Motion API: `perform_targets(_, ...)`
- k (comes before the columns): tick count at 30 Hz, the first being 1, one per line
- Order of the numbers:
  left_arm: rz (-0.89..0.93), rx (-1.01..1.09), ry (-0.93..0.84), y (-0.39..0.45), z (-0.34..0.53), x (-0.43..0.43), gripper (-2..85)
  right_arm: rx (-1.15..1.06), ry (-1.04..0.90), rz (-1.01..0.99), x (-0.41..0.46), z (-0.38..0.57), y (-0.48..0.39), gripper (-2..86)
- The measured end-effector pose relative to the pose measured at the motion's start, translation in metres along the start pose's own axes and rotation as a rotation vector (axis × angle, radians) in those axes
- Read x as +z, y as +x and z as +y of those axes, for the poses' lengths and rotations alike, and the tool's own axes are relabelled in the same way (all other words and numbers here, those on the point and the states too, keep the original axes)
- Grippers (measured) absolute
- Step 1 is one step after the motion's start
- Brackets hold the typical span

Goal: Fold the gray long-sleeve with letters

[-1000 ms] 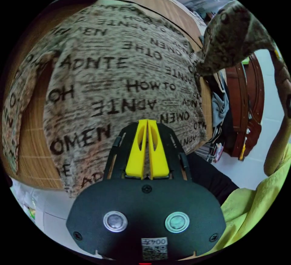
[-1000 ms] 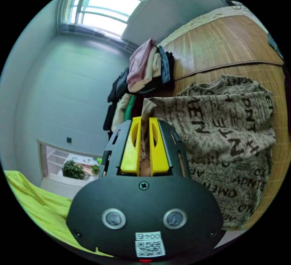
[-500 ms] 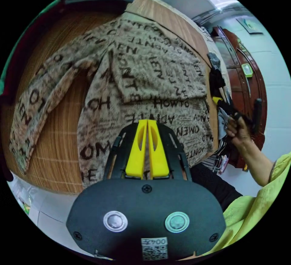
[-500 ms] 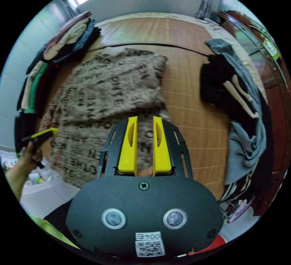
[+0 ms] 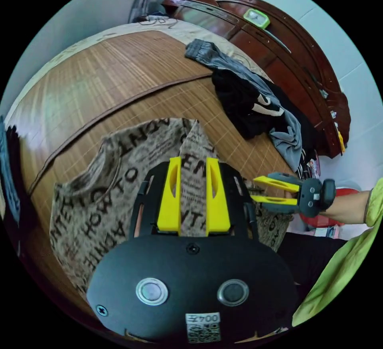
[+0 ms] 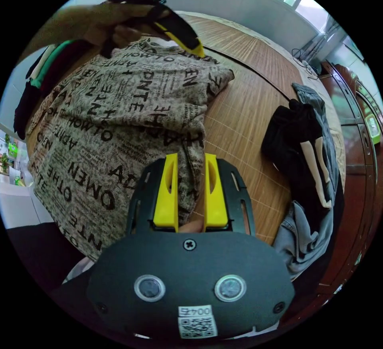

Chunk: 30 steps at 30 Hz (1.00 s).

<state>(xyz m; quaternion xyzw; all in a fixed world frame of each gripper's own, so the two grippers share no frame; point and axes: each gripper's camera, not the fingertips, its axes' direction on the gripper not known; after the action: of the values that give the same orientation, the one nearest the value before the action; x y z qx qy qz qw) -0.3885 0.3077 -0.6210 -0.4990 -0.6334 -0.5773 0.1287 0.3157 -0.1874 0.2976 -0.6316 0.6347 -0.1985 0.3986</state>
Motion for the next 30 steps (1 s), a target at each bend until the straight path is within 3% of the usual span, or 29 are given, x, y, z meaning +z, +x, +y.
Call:
perform_targets(3,0.036,0.068,-0.122,-0.001,-0.038,0.030,9.4,-0.039,-0.003,0.014,0.007,0.000,0.000,9.9)
perform_targets(9,0.296,0.075,-0.323,-0.006,-0.062,0.075,4.6,0.018,-0.038,-0.046,0.019,0.001,0.020,4.1)
perform_targets(17,0.178,0.119,-0.174,0.035,-0.074,0.025,1.7,0.278,0.111,-0.152,0.005,0.034,0.057,2.5)
perform_targets(24,-0.024,0.247,-0.344,0.078,-0.120,0.083,2.1,0.473,0.075,-0.318,0.038,0.046,0.102,2.9)
perform_targets(27,0.041,0.203,-0.459,0.073,-0.130,0.102,3.1,0.471,0.091,-0.340,0.040,0.051,0.109,3.7)
perform_targets(30,0.124,0.074,-0.317,0.058,-0.124,0.065,5.0,0.466,0.077,-0.369,0.041,0.051,0.115,5.7)
